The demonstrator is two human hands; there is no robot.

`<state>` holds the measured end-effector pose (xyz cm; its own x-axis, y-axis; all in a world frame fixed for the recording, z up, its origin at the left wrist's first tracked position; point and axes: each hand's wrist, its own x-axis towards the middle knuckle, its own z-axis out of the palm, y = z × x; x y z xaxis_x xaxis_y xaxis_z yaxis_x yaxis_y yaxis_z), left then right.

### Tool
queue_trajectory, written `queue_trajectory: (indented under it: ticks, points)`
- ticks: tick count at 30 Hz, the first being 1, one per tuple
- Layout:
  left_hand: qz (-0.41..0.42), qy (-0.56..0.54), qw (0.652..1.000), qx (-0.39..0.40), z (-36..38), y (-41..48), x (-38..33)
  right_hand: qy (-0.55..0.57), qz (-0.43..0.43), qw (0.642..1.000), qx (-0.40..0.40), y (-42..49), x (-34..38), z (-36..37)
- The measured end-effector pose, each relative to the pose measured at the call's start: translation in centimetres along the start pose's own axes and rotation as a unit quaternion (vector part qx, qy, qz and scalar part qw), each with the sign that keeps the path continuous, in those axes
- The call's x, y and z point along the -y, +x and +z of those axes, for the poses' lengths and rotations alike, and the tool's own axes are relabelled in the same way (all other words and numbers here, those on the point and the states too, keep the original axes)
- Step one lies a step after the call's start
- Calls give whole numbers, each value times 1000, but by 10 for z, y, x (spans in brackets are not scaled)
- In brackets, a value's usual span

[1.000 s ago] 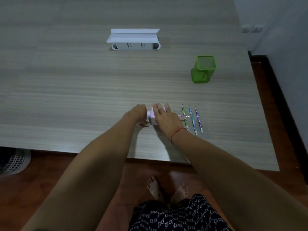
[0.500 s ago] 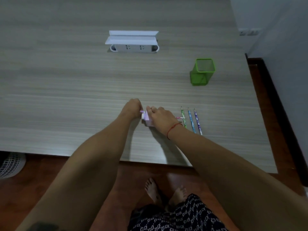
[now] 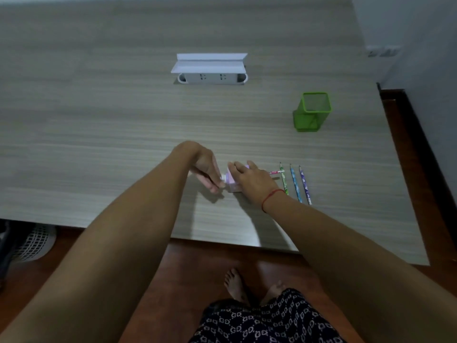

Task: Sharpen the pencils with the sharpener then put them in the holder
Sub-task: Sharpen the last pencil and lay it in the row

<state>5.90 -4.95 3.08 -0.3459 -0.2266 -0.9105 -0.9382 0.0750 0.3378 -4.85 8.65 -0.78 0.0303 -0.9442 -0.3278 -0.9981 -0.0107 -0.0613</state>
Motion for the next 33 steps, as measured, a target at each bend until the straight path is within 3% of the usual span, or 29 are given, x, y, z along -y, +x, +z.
queue_trajectory:
  ticks: [3,10,15,18,21,27,29,33]
  points:
    - [-7,11,999,33,19,11,8,15,7,1000,-7,-5,4,2]
    - [6,25,999,-23,41,25,19,-13,-19,998,-59,-3,5,10]
    - [0,89,986,-143,45,43,21,28,-37,995,-84,-6,2,16]
    - [45,127,954,-267,36,54,20,29,-6,997,-71,4,1,24]
    - [65,153,928,-333,29,57,16,43,-6,995,-86,9,6,29]
    - [65,188,917,-347,29,51,11,-8,-22,998,-57,-7,9,5]
    - [63,207,917,-336,29,52,11,-48,-21,993,-108,-5,11,8]
    - [70,254,905,-335,25,52,11,-41,-21,994,-95,-2,8,19]
